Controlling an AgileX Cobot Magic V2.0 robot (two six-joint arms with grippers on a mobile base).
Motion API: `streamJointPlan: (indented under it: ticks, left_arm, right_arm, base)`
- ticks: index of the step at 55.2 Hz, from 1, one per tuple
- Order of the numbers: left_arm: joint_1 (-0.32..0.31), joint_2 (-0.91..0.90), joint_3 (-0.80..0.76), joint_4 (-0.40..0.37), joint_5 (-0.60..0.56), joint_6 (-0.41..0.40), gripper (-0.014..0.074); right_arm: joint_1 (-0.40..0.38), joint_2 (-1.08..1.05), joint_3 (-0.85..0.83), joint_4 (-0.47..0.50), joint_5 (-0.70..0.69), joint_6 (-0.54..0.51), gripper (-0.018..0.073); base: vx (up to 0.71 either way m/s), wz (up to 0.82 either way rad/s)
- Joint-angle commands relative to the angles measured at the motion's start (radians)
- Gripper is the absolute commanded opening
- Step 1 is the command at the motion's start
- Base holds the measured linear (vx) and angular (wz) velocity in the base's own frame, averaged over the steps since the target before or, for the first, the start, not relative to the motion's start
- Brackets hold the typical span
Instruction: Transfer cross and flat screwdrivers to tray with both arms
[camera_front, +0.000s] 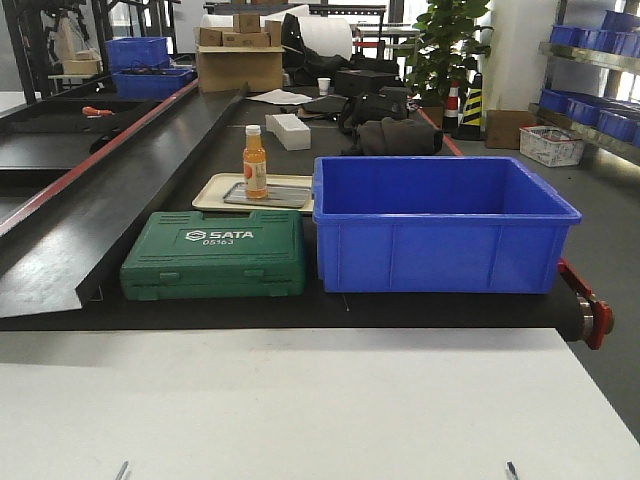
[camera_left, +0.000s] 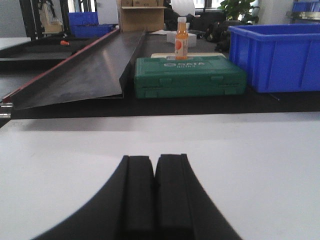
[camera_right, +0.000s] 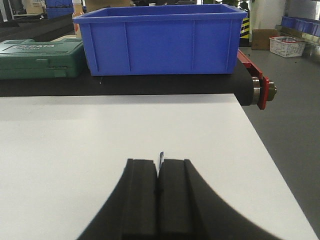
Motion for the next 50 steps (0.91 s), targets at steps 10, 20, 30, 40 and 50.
streamJointPlan:
  ticks: [10,20,30,40,50]
  left_arm:
    - [-0.004,-0.001,-0.027,0.0,-0.23,0.001,-0.0006]
    - [-0.004,-0.001,-0.028,-0.006,-0.297,-0.017,-0.0006]
    - [-0.004,-0.001,-0.085,-0.006,-0.319,-0.044,-0.0001]
    - [-0.004,0.044,-0.283,-0.006,-0.303,-0.062,0.0027]
    - [-0.004,0.224,-0.496,-0.006,-0.186,-0.061,0.0093]
  right_arm:
    - [-0.004,0.001,0.008,-0.007,-0.099,-0.003,-0.0008]
    - [-0.004,0.001,0.008,-0.007,-0.158,-0.002,-0.0008]
    - [-0.004,0.006,-0.028,0.012,-0.373,0.049,-0.0008]
    - [-0.004,0.113,-0.251,0.008,-0.25,0.011,-0.0003]
    - [-0.004,0.287,-0.432,0.008,-0.171,-0.026,0.0012]
  base:
    - [0.0,0.0]
    - [0.0,0.0]
    - [0.0,0.0]
    - [0.0,0.0]
    - [0.0,0.0]
